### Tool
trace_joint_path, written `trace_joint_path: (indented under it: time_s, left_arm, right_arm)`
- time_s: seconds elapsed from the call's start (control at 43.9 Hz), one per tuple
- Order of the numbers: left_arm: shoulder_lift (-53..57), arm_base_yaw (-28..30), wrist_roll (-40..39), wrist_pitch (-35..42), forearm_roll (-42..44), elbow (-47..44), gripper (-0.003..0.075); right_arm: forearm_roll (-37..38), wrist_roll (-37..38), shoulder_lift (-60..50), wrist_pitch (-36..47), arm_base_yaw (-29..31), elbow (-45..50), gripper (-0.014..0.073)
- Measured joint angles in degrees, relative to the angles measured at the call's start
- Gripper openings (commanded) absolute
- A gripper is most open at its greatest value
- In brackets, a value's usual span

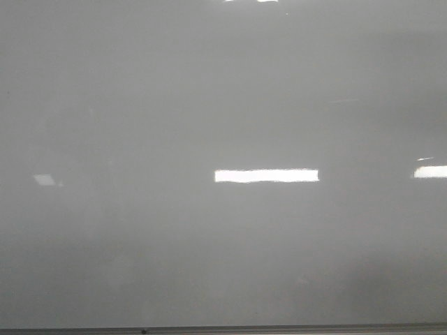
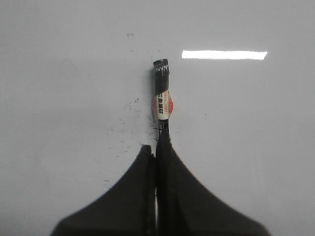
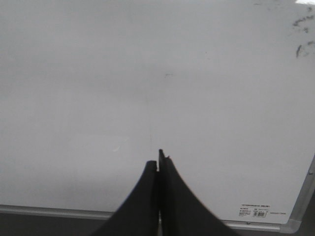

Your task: Write number 7 on whiteboard

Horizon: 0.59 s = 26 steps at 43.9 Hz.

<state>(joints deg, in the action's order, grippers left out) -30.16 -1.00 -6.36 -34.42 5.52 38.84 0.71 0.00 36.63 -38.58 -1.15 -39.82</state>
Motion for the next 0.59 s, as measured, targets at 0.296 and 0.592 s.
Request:
trace_joint_path:
  time_s: [0.296, 0.592]
  left_arm:
    - [-2.79, 0.0, 1.96, -1.51, 0.0, -0.14, 0.0153]
    - [-9.96, 0.0, 2.16, -1.63, -0.22, -0.18, 0.058]
  right_arm:
    - [-0.23, -1.52, 0.0, -1.41, -2.61, 0.0, 0.022]
    - [-0.23, -1.52, 0.0, -1.43, -2.61, 0.0, 0.058]
